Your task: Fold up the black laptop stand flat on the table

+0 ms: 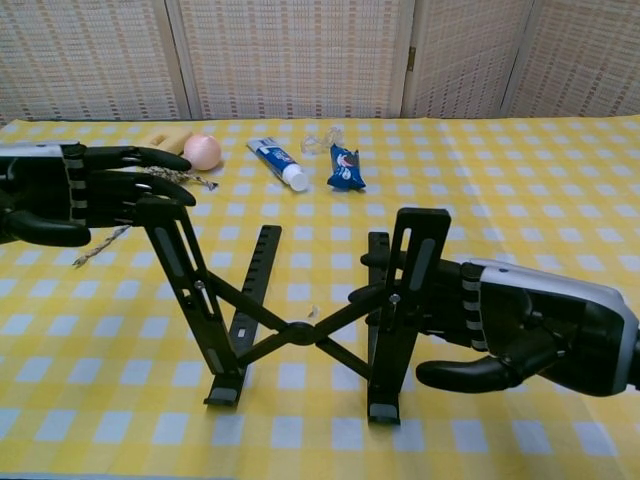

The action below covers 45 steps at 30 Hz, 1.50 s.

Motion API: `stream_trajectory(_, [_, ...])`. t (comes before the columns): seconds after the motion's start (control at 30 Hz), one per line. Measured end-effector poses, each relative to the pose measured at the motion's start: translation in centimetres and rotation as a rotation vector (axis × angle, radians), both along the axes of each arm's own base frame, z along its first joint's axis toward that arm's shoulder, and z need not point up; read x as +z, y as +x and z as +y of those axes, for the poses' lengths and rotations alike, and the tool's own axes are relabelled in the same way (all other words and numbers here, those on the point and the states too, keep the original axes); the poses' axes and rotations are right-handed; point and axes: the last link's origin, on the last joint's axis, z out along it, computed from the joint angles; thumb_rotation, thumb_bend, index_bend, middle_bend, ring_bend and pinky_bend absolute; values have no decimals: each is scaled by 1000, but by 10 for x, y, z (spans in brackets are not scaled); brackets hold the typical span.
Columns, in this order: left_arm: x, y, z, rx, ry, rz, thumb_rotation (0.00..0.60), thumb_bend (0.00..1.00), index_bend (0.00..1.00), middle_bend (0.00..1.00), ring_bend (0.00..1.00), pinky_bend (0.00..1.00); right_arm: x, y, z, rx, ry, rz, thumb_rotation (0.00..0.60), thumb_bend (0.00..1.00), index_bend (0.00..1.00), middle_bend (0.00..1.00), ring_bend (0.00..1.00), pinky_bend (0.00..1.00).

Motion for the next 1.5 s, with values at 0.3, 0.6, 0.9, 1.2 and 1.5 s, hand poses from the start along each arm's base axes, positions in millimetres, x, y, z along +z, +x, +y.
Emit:
stream_trajectory(0.3, [-7,-8,-14,-92,144,202,600,256,161,230,170,141,19,15,-5,138,-82,33,600,295,29,117,104,35])
stream_trajectory(0.6, [-33,3,-26,-131,210,296,600,256,159,225,170,140,28,24,2,133,-58,-21,600,295,6,108,101,35])
stream_trajectory(0.9, [-68,21,-32,-129,211,313,600,258,148,222,169,139,31,22,8,126,-43,-31,600,295,3,104,97,35])
stream_trajectory(1.2, [-86,29,-29,-106,239,329,600,258,148,222,170,141,31,17,14,114,-20,-35,600,295,0,101,94,35])
stream_trajectory(1.5, [-92,36,-22,-66,273,316,600,260,147,223,170,143,31,13,21,113,-3,-43,600,295,0,98,89,35])
